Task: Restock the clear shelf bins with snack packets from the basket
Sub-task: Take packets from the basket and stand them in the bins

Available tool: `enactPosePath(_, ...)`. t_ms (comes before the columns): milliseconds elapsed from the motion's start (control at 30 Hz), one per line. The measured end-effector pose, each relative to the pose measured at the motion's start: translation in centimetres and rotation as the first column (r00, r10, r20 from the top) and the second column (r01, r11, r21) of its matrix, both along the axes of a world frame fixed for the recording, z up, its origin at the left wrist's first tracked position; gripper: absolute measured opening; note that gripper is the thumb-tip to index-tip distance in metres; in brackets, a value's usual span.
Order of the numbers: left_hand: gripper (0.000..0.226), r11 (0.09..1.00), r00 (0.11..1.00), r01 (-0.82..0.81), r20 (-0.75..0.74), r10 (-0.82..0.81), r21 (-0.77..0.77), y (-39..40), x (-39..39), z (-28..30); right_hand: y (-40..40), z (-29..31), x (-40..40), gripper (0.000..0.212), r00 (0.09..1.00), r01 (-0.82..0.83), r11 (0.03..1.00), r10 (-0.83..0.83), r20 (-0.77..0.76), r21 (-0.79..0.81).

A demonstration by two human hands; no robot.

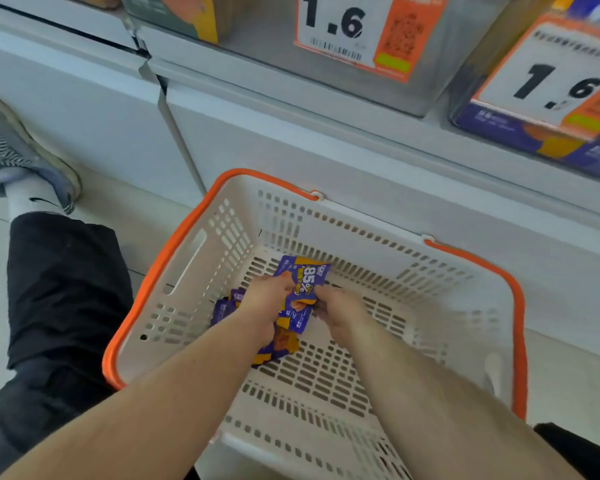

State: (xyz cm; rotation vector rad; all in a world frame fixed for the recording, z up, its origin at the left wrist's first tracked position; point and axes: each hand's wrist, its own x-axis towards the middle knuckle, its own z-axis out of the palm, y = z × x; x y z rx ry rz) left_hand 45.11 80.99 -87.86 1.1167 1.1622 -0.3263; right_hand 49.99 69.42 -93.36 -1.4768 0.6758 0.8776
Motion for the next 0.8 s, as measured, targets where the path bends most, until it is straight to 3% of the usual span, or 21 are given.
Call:
enactPosePath(67, 0.008, 0.997, 0.998, -0.040, -0.043, 0.037, -0.071, -1.5, -0.2, 0.4, -2.0, 0.8, 0.1, 0.007, 0.999, 0.029, 0.996, -0.025, 0.045, -0.086)
enactPosePath(200, 0.011, 0.987, 0.996, 0.017, -0.087, -0.032, -0.160, -4.4, -1.0, 1.7, -6.4, -0.4, -0.2, 0.024, 0.995, 0.038, 0.962, -0.011, 0.101, -0.271)
enactPosePath(267, 0.039, 0.986, 0.993, 0.009, -0.115, -0.029, -0.166, -5.2, -1.4, 1.5, -8.6, -2.1, -0.3, 0.022, 0.995, 0.049, 0.943, -0.016, 0.102, -0.329)
enactPosePath(433, 0.056, 0.969, 0.990, 0.019, -0.130, -0.053, -0.247, -7.1, -2.1, 1.8, -9.9, 3.8, -2.1, 0.026, 0.996, 0.076, 0.983, -0.081, -0.024, -0.170)
enactPosePath(633, 0.029, 0.939, 1.000, 0.022, 0.019, -0.016, -0.344, -9.7, -1.2, 3.3, -11.6, 6.6, -2.4, 0.030, 0.999, 0.000, 1.000, -0.001, -0.033, -0.030)
enactPosePath(733, 0.018, 0.959, 0.997, 0.008, 0.076, 0.014, -0.284, -10.4, -0.3, 3.9, -11.7, 7.9, -2.9, 0.027, 0.998, -0.069, 0.997, 0.069, 0.000, 0.021)
enactPosePath(800, 0.013, 0.991, 0.991, 0.068, 0.126, -0.054, -0.114, -10.3, 0.3, 4.2, -11.6, 8.3, -3.1, 0.024, 0.991, -0.132, 0.991, 0.132, 0.033, -0.008)
